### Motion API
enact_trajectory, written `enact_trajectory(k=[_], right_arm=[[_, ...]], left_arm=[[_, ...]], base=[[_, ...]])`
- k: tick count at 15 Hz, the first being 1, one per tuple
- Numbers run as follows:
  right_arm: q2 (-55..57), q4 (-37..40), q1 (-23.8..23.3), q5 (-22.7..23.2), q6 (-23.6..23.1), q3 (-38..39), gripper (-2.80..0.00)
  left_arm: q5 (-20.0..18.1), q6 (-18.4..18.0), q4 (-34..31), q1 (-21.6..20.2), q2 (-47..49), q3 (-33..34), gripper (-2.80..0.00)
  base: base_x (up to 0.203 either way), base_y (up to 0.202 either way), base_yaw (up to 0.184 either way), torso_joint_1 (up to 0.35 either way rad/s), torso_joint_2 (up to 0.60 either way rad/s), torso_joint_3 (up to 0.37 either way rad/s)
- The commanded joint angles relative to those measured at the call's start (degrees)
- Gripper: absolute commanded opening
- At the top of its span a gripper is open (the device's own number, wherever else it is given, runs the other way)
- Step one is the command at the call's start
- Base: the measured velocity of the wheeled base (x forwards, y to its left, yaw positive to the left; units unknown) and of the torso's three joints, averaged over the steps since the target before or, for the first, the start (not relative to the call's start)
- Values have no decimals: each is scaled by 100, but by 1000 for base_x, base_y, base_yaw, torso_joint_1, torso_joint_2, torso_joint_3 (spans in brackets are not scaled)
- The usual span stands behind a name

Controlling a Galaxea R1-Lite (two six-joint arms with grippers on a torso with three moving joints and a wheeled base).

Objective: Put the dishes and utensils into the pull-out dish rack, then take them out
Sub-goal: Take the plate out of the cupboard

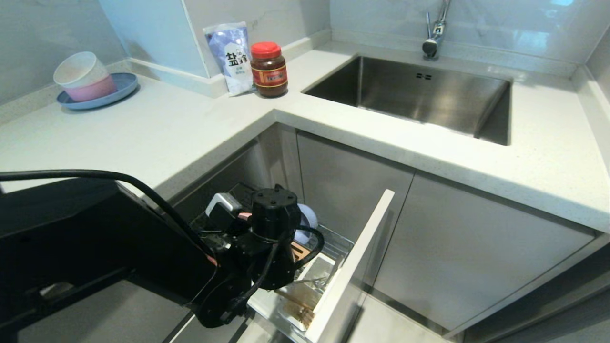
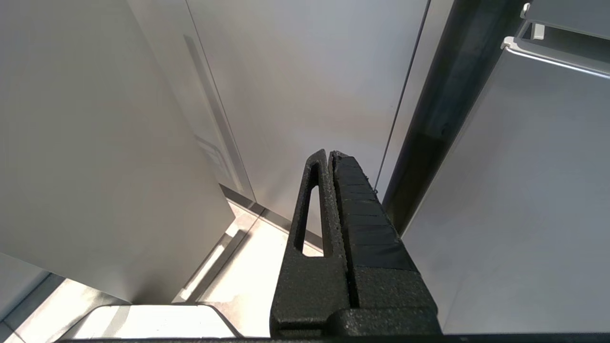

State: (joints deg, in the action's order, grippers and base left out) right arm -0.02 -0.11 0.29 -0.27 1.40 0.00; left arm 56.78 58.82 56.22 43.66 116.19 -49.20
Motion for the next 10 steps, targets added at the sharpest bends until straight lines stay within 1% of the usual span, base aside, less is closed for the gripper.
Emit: enact_trajectory(k=[1,4,6,10], right_arm=[[-24,-7,0,0,0,9,-280],[-24,-1,6,0,0,9,-280],[-24,-4,1,0,0,9,-280],[-24,-6,6,0,0,9,-280]], left_arm=[[26,7,29,11,-185,-2,0],[-26,26,48,8,-167,-19,0],[-215,55,64,-6,-149,-19,0],[-407,210,64,-38,33,-19,0]], base=[[0,0,0,0,0,0],[0,0,0,0,0,0],[0,0,0,0,0,0],[0,0,0,0,0,0]])
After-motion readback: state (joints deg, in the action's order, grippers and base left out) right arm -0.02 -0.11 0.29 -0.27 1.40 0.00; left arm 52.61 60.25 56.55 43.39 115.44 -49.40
